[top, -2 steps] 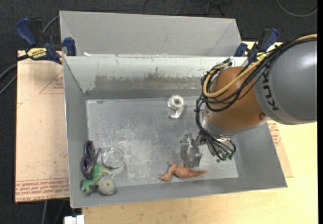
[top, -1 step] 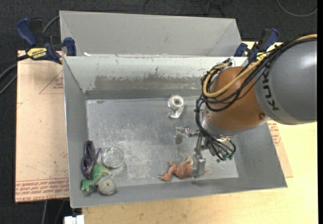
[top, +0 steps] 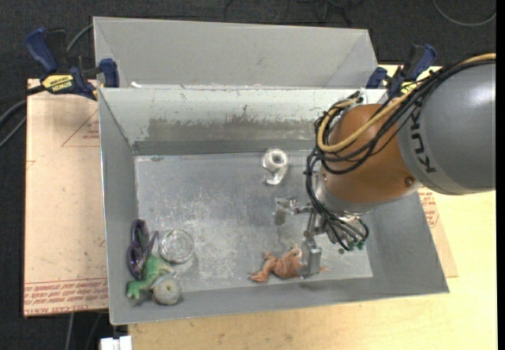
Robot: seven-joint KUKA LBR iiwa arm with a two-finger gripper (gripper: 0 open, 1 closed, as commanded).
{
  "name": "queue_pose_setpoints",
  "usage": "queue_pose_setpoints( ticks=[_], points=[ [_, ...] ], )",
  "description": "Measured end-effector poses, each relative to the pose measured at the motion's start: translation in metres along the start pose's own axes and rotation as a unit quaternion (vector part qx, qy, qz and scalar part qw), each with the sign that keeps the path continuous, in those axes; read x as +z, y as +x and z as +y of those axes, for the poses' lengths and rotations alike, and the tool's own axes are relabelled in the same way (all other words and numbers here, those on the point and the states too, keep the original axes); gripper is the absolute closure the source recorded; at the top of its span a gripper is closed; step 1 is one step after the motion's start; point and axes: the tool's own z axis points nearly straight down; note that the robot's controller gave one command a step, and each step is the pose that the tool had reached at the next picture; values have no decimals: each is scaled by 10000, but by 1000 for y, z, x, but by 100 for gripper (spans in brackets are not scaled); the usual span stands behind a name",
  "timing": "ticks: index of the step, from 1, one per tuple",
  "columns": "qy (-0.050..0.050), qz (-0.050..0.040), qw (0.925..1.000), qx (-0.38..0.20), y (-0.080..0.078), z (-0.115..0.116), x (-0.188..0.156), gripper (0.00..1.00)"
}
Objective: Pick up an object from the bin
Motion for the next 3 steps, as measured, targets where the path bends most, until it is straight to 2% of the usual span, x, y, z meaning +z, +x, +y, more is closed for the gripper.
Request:
queue_pose_setpoints(
  ticks=[1,2,3],
  points=[
    [2,-29,9945,-1049,12,2,25,0],
    [6,-50,9725,-2327,20,26,36,100],
    [5,-49,9726,-2322,20,25,36,100]
  ],
)
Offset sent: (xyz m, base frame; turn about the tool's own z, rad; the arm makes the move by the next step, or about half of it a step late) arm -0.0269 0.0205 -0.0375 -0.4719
